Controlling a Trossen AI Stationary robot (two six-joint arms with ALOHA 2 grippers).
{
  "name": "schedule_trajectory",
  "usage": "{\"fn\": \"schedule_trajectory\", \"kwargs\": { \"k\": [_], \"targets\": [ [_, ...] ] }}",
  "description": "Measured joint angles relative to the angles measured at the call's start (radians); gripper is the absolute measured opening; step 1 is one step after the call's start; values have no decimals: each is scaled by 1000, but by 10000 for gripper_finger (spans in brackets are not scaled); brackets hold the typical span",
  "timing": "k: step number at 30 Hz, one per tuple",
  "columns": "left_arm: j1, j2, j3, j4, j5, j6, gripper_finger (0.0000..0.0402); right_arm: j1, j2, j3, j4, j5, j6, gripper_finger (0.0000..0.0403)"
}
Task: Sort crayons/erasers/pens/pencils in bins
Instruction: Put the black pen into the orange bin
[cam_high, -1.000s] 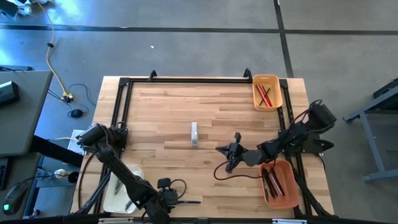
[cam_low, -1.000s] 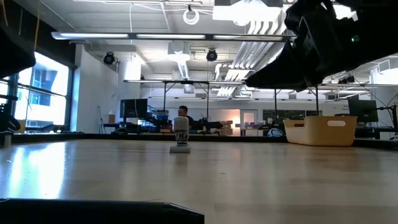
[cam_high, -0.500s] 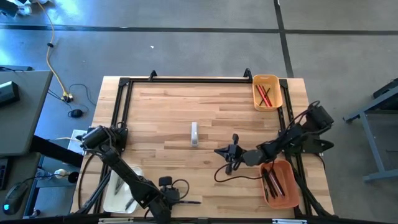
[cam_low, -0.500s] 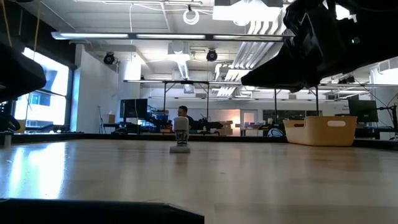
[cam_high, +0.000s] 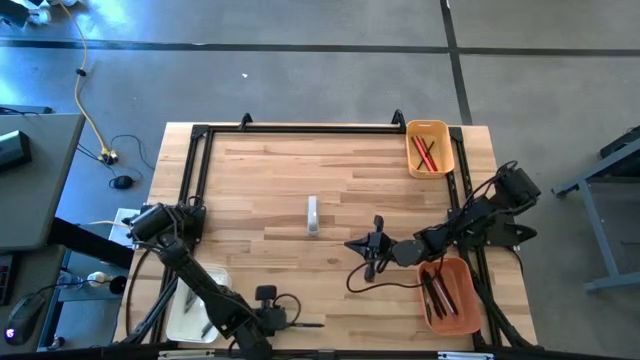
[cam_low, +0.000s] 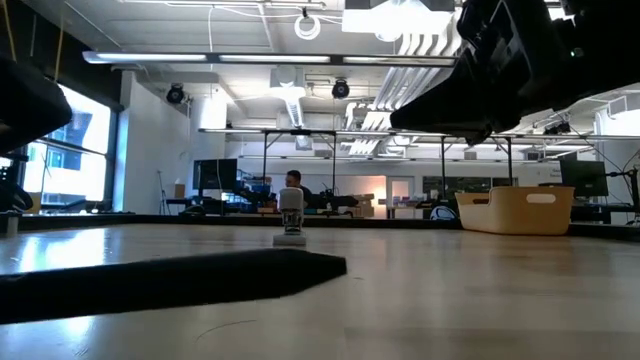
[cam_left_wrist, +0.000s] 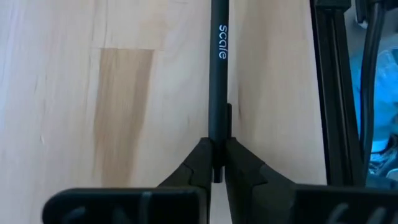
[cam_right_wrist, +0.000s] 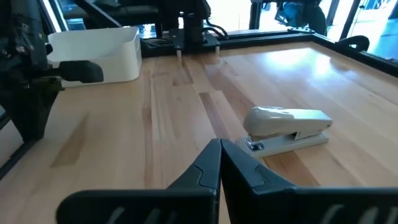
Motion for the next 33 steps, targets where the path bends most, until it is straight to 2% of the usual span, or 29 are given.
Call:
{"fn": "schedule_trajectory", "kwargs": {
  "k": [6, 18, 23, 26, 29, 33],
  "targets": [
    [-9, -1, -6, 2, -11, -36, 6, 21, 0, 0, -8, 1, 33, 0],
    [-31, -47, -13, -51, -96, -83, 1, 40, 0, 0, 12, 0, 72, 0],
    [-45, -47, -13, -55, -147, -106, 3, 40, 0, 0, 16, -80, 138, 0],
    [-45, -50, -14, -44, -155, -113, 2, 48, 0, 2, 13, -88, 194, 5],
    [-42, -51, -32, -10, -145, -110, 1, 73, 0, 51, -52, -85, 195, 24],
    [-36, -52, -26, -7, -108, -95, 5, 102, 0, 188, -276, -87, 193, 67]
  ]
}}
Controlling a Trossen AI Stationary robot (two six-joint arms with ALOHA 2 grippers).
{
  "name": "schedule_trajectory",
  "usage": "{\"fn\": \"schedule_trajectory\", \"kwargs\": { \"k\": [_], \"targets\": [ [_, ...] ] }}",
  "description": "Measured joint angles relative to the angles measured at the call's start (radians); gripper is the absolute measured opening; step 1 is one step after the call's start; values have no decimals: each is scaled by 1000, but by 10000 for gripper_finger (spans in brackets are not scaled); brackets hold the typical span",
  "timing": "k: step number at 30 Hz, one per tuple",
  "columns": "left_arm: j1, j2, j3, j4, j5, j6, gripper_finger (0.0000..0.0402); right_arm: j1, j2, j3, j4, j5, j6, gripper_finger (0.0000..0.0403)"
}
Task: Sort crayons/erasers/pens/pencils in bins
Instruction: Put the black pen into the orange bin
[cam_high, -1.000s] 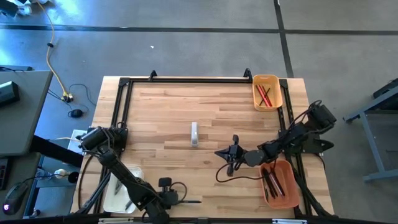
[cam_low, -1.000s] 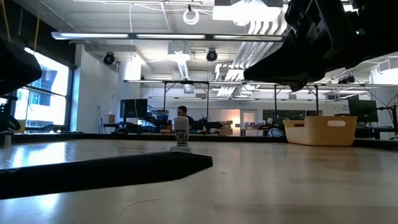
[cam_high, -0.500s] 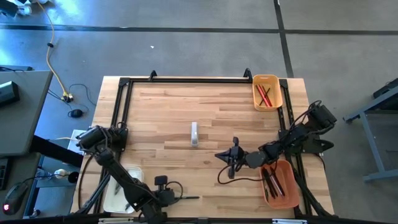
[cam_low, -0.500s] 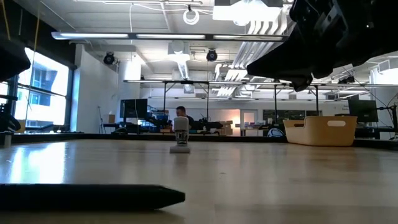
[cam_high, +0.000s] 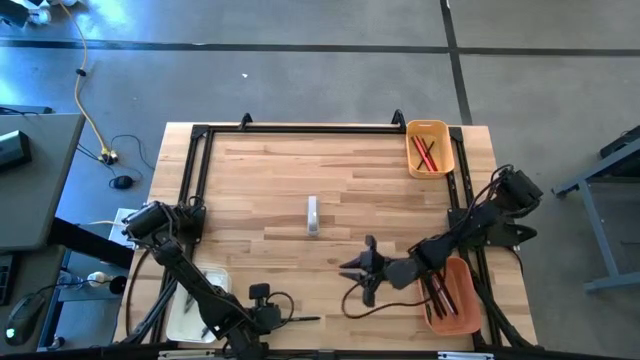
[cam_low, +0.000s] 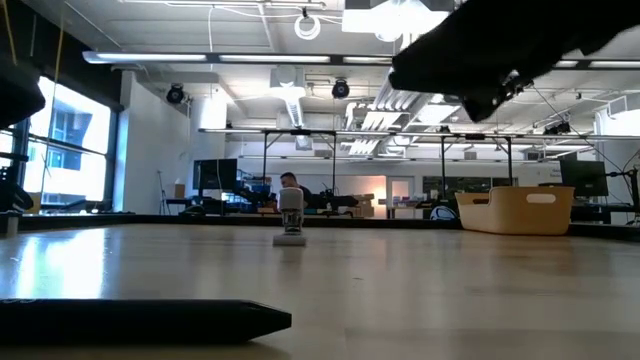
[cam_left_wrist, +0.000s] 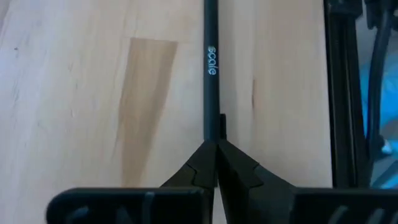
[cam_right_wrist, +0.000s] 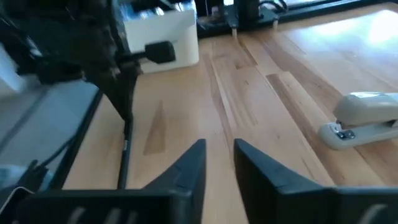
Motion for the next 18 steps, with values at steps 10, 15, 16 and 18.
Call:
{"fn": "schedule_trajectory", "kwargs": {
  "k": [10, 15, 16, 18],
  "targets": [
    [-13, -24, 32, -82, 57, -1, 69, 8, 0, 225, -332, 7, -42, 136],
    [-15, -16, -4, -88, 60, -59, 93, 8, 0, 222, -336, 7, -44, 138],
    [-15, -16, -12, -75, 59, -64, 95, 8, 0, 222, -337, 7, -44, 138],
    [-13, -16, -29, -60, 54, -64, 97, 8, 0, 222, -335, 7, -44, 138]
  ]
}}
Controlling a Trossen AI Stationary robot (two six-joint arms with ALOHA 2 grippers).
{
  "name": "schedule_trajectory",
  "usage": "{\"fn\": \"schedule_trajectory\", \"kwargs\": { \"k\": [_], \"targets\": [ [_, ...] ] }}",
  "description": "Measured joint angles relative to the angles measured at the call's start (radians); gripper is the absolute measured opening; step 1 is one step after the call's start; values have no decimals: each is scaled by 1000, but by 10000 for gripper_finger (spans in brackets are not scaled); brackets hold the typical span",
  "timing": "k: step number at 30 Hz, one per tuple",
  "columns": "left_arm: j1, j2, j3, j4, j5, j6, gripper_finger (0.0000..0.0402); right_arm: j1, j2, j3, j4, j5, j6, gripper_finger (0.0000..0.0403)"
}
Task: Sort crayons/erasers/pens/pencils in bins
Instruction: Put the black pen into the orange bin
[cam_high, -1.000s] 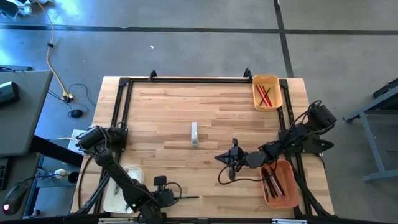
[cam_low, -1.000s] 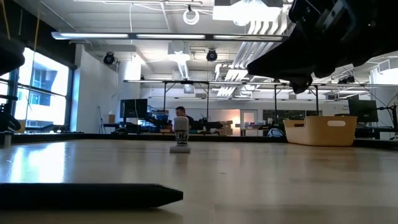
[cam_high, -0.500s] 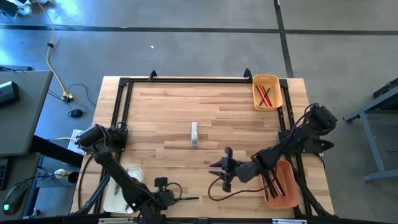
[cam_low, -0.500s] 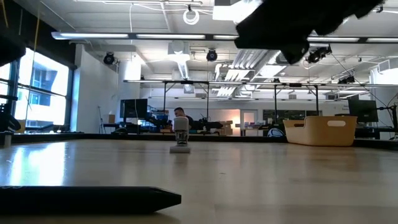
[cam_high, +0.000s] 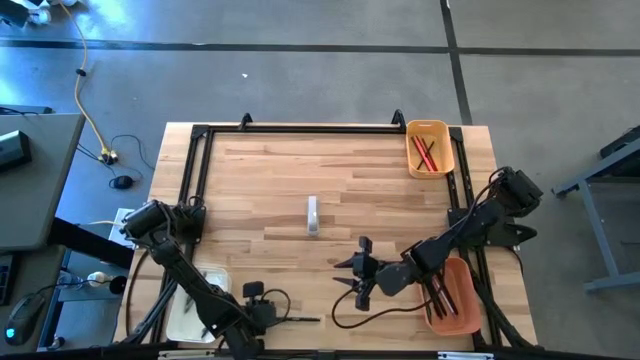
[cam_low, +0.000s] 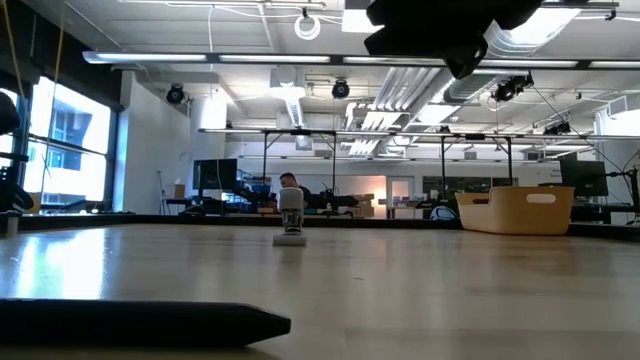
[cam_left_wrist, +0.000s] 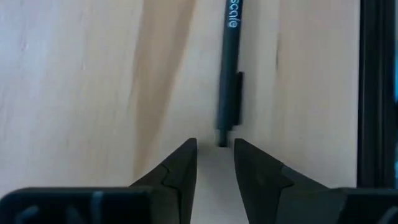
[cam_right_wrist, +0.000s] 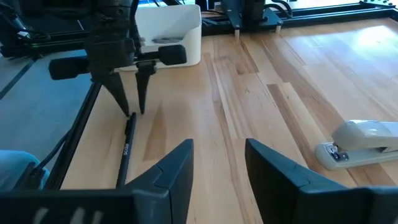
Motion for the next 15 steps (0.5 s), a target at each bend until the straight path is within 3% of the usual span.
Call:
{"fn": "schedule_trajectory", "kwargs": {
  "k": [9, 15],
  "targets": [
    [3, 0, -7, 47, -10, 43, 93, 0, 0, -1, 4, 0, -6, 138],
    [21, 0, -7, 48, -1, 54, 68, 0, 0, -1, 4, 0, -7, 138]
  ]
}}
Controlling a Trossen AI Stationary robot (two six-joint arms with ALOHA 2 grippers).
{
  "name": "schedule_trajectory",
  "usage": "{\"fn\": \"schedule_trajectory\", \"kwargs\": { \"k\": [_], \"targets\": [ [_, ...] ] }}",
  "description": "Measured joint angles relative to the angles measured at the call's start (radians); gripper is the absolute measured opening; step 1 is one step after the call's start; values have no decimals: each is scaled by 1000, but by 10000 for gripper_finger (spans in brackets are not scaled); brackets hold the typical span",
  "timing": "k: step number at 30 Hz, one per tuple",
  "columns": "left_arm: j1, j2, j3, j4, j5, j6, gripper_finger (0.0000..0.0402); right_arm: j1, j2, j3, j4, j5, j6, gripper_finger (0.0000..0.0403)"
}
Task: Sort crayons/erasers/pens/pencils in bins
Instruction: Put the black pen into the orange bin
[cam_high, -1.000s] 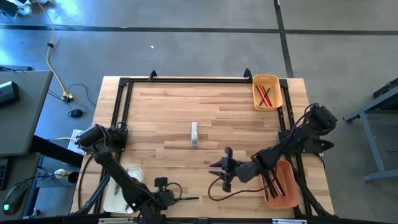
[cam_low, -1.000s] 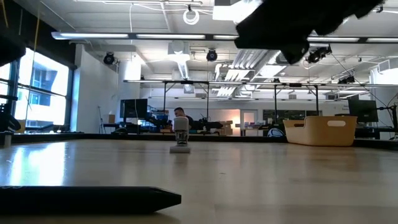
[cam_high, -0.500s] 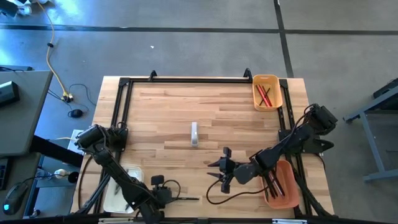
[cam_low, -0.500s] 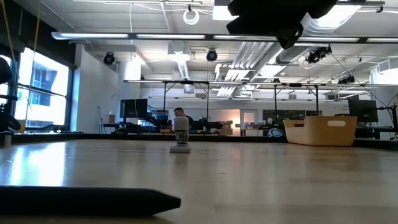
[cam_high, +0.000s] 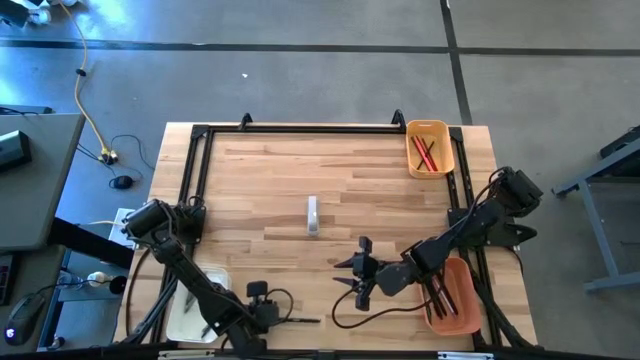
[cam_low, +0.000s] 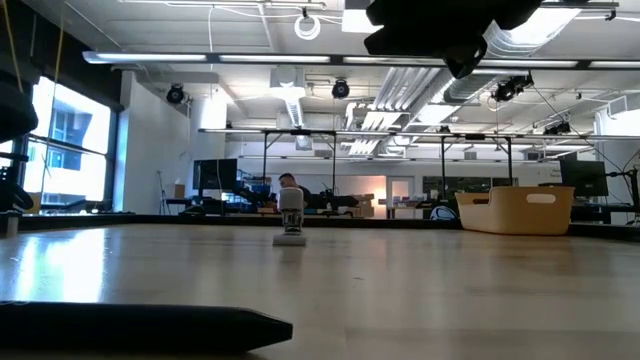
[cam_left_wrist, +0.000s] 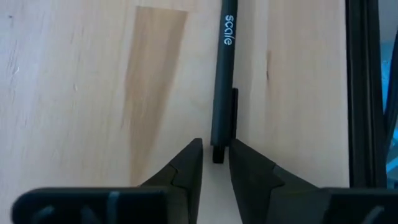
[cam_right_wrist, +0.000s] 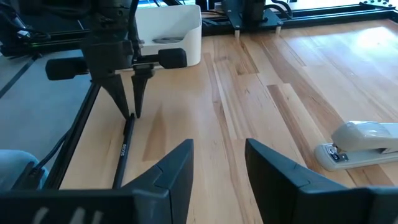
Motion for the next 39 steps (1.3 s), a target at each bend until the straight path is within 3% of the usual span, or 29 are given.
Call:
{"fn": "schedule_trajectory", "kwargs": {
  "k": [11, 21, 30, 39],
  "targets": [
    [-3, 22, 3, 24, 15, 8, 6, 2, 0, 0, 0, -17, 2, 138],
    [-3, 33, 2, 52, 2, 19, 1, 31, 18, 2, 0, -66, 129, 143],
    [-2, 35, 1, 61, -10, 19, 0, 99, 244, 135, -6, -121, 221, 201],
    [-2, 37, 1, 63, -17, 23, 0, 108, 480, 356, -8, -146, 190, 206]
  ]
}}
